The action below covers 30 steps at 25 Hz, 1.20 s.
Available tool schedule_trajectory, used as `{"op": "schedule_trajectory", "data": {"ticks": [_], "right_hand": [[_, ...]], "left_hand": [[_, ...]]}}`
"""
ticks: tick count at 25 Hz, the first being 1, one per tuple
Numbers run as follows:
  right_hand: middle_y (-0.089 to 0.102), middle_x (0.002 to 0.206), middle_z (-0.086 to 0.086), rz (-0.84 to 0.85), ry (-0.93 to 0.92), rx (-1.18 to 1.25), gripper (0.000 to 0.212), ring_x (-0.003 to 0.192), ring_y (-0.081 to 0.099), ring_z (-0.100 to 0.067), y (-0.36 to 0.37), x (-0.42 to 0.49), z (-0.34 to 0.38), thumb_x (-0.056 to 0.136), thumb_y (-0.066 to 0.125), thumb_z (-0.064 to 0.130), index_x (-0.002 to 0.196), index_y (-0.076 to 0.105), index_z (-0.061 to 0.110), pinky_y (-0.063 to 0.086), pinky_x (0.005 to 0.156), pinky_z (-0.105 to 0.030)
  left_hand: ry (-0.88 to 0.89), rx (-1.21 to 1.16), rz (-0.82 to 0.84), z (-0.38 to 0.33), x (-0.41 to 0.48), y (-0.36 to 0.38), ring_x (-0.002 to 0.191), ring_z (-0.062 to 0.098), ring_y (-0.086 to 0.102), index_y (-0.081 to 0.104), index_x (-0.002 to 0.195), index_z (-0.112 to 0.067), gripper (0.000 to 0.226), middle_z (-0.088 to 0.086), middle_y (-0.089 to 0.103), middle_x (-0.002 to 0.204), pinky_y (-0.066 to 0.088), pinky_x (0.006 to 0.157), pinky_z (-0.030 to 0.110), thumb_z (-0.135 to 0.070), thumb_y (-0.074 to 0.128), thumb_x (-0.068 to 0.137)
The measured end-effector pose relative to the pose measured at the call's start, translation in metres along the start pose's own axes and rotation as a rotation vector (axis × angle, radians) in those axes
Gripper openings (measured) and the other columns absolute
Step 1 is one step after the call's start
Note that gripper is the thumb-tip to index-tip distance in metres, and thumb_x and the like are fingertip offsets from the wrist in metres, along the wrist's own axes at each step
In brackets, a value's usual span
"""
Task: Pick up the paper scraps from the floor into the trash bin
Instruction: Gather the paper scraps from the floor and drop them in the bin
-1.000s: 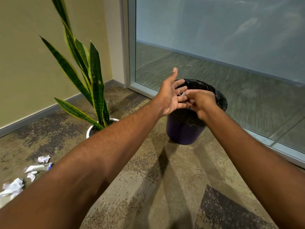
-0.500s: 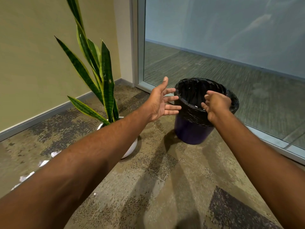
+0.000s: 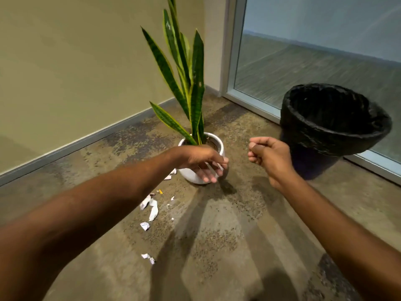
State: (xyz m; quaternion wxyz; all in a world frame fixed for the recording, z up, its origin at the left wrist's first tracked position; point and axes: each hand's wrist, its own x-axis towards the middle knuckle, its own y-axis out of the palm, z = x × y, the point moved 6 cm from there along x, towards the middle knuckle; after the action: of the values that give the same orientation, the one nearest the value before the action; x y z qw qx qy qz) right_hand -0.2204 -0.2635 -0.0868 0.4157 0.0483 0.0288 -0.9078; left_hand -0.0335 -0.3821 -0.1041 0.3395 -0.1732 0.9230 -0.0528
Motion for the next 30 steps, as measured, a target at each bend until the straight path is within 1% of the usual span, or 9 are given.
{"op": "schedule_trajectory", "data": {"ticks": [6, 9, 12, 16, 20, 22, 25, 28, 30], "right_hand": [[0.072, 0.079, -0.012, 0.313, 0.167, -0.121, 0.009, 0.070, 0.067, -0.021, 0.114, -0.055, -0.097, 0.095, 0.073, -0.003, 0.103, 0.075, -0.002, 0.060, 0.060, -0.026], [0.073, 0.083, -0.007, 0.455, 0.200, -0.235, 0.015, 0.076, 0.065, -0.022, 0.159, -0.076, -0.130, 0.089, 0.080, -0.003, 0.099, 0.077, 0.009, 0.055, 0.068, -0.032], [0.073, 0.103, -0.002, 0.582, 0.144, -0.403, 0.032, 0.091, 0.068, -0.016, 0.199, -0.094, -0.153, 0.084, 0.085, 0.000, 0.104, 0.075, 0.023, 0.055, 0.072, -0.020], [0.055, 0.142, -0.003, 0.764, 0.017, -0.610, 0.084, 0.121, 0.060, -0.016, 0.243, -0.104, -0.167, 0.077, 0.091, 0.007, 0.152, 0.055, 0.022, 0.053, 0.081, -0.010], [0.000, 0.180, -0.004, 0.906, -0.071, -0.928, 0.134, 0.166, 0.002, -0.032, 0.281, -0.099, -0.183, 0.071, 0.098, 0.016, 0.172, 0.010, 0.030, 0.040, 0.123, -0.043], [-0.006, 0.181, -0.006, 0.942, -0.165, -1.030, 0.131, 0.167, -0.007, -0.032, 0.297, -0.093, -0.189, 0.078, 0.094, 0.013, 0.172, 0.005, 0.031, 0.022, 0.132, -0.056], [0.007, 0.181, 0.001, 0.989, -0.266, -0.982, 0.107, 0.167, 0.000, -0.025, 0.314, -0.095, -0.189, 0.089, 0.078, 0.000, 0.171, 0.018, 0.035, 0.019, 0.133, -0.053], [0.042, 0.168, -0.001, 0.967, -0.424, -0.976, 0.069, 0.161, 0.027, -0.025, 0.321, -0.107, -0.182, 0.093, 0.063, -0.009, 0.151, 0.057, 0.026, 0.027, 0.131, -0.051], [0.064, 0.138, -0.004, 0.928, -0.584, -1.066, 0.041, 0.137, 0.055, -0.027, 0.321, -0.120, -0.180, 0.094, 0.064, -0.005, 0.126, 0.073, 0.019, 0.049, 0.116, -0.045]], "left_hand": [[-0.135, 0.152, -0.194, 0.121, -0.058, -0.045, 0.086, 0.024, 0.072, 0.071, 0.110, -0.015, 0.013, 0.010, 0.074, 0.102, 0.059, 0.069, 0.032, -0.020, 0.069, 0.098], [-0.169, 0.327, -0.342, 0.173, -0.081, -0.066, 0.082, 0.020, 0.068, 0.068, 0.117, -0.016, 0.028, 0.011, 0.073, 0.109, 0.057, 0.062, 0.032, -0.014, 0.078, 0.090], [-0.250, 0.682, -0.389, 0.216, -0.094, -0.076, 0.110, 0.025, 0.067, 0.066, 0.133, -0.017, 0.059, 0.006, 0.069, 0.132, 0.059, 0.087, 0.034, -0.027, 0.088, 0.079], [-0.264, 0.743, -0.396, 0.253, -0.094, -0.071, 0.127, 0.032, 0.059, 0.054, 0.143, -0.008, 0.081, 0.014, 0.060, 0.142, 0.050, 0.099, 0.033, -0.024, 0.092, 0.074], [-0.275, 0.761, -0.389, 0.270, -0.093, -0.067, 0.119, 0.031, 0.062, 0.055, 0.135, -0.010, 0.072, 0.013, 0.065, 0.132, 0.051, 0.090, 0.036, -0.021, 0.091, 0.074], [-0.232, 0.780, -0.412, 0.272, -0.094, -0.067, 0.115, 0.030, 0.064, 0.059, 0.133, -0.012, 0.066, 0.010, 0.068, 0.125, 0.053, 0.087, 0.038, -0.019, 0.088, 0.074], [-0.114, 0.780, -0.446, 0.273, -0.099, -0.068, 0.101, 0.024, 0.067, 0.065, 0.125, -0.019, 0.054, 0.003, 0.074, 0.110, 0.053, 0.081, 0.035, -0.022, 0.085, 0.075], [0.001, 0.728, -0.484, 0.276, -0.107, -0.064, 0.085, 0.016, 0.068, 0.074, 0.113, -0.022, 0.039, -0.004, 0.078, 0.096, 0.051, 0.075, 0.030, -0.023, 0.083, 0.076], [0.007, 0.641, -0.534, 0.282, -0.112, -0.060, 0.082, 0.013, 0.070, 0.077, 0.102, -0.021, 0.026, -0.007, 0.078, 0.091, 0.055, 0.076, 0.034, -0.020, 0.084, 0.077]]}}
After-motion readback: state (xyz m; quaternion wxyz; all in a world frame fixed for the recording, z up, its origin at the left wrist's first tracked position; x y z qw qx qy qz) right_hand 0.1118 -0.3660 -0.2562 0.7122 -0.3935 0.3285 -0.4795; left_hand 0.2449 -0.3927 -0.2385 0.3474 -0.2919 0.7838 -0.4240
